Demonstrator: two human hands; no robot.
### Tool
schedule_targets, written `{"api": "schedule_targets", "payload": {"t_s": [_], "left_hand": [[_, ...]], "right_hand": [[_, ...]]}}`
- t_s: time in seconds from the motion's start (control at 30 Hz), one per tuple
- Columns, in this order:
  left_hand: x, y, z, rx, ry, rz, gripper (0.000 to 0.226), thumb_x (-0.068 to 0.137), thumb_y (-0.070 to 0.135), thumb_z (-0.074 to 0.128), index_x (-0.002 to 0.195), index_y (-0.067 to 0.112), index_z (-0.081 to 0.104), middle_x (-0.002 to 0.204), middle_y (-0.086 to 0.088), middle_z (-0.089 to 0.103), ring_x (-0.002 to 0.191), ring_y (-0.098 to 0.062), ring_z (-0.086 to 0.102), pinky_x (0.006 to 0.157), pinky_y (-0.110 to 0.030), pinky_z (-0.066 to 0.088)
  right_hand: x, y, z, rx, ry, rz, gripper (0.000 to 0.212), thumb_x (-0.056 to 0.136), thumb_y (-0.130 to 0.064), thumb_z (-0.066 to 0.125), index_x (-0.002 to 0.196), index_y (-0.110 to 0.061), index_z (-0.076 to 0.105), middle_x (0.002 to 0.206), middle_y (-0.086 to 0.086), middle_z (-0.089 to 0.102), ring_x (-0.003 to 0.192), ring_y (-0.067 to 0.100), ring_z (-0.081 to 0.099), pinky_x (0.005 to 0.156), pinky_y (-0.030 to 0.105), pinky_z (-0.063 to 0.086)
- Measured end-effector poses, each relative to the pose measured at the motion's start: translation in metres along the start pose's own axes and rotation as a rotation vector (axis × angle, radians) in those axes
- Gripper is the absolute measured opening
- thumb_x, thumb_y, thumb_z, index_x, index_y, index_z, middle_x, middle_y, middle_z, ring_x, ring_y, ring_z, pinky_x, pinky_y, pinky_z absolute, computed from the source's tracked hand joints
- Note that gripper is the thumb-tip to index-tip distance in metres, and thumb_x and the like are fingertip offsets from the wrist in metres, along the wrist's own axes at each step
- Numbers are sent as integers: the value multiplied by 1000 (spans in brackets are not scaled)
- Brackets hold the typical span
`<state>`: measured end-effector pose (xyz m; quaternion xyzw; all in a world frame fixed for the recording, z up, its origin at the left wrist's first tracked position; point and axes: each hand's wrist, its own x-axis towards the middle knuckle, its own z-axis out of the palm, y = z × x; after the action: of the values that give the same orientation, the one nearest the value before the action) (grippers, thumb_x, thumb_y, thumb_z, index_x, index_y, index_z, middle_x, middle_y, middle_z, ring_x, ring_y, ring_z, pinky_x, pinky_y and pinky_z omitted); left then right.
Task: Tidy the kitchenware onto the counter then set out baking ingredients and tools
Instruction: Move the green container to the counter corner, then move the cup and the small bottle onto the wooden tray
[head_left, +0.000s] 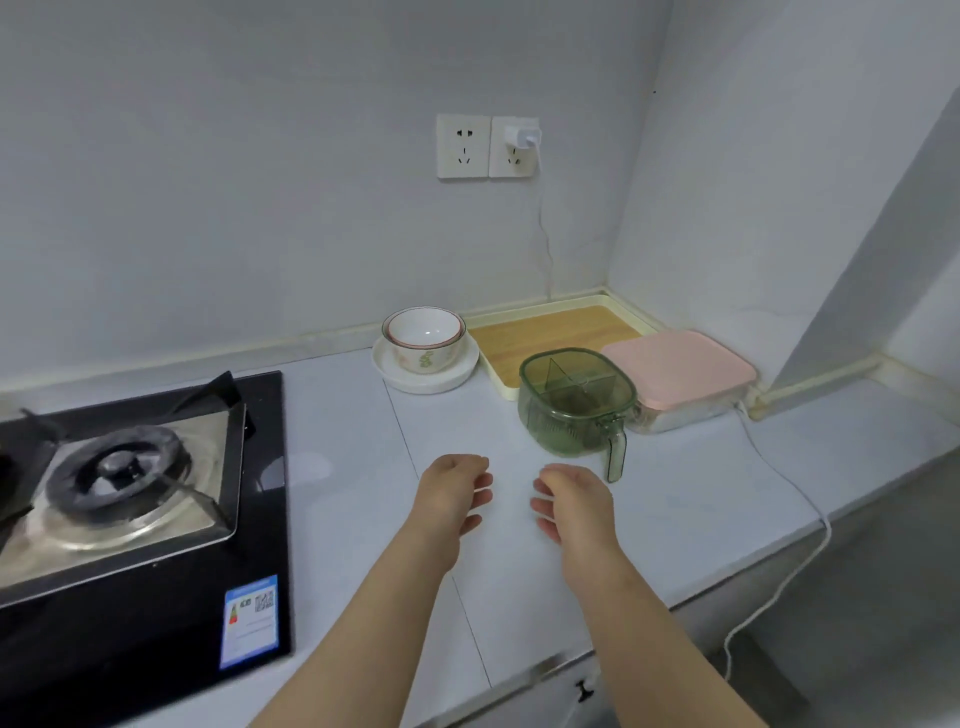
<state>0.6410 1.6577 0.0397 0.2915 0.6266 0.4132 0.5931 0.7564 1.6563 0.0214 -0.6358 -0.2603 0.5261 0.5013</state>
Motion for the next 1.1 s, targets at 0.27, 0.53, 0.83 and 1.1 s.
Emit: {"api": "schedule_targets", "payload": {"t_s": [0.27,0.53,0.83,1.1], "left_hand": [[-100,-88,-16,-107,146,-51,5,93,19,50,93,18,55,91,-2,63,86,-18,60,80,-32,46],[-205,-148,-76,-262,405,-47,12,94,19,50,82,20,52,82,0,60,76,-13,57,74,-29,43],[-359,-213,-199,-513,795,40,7,95,22,50,91,19,55,87,1,61,81,-14,59,71,-29,44],[-554,-325,-308,-683,1198,84,11,93,18,50,83,20,54,78,2,58,74,-12,57,67,-26,38]], "right_hand": [[-91,59,-48,-162,-183,87,8,92,-12,49,95,-12,56,87,4,61,74,15,57,65,24,45],[-187,110,-40,-277,-438,152,13,91,-8,48,81,-12,55,74,4,58,63,16,53,58,24,41],[-357,170,30,-461,-877,156,17,91,-10,49,76,-16,52,74,4,58,62,16,53,58,25,40],[-581,276,50,-654,-1270,214,17,91,-11,50,76,-16,52,68,1,56,56,13,49,52,23,34]]}}
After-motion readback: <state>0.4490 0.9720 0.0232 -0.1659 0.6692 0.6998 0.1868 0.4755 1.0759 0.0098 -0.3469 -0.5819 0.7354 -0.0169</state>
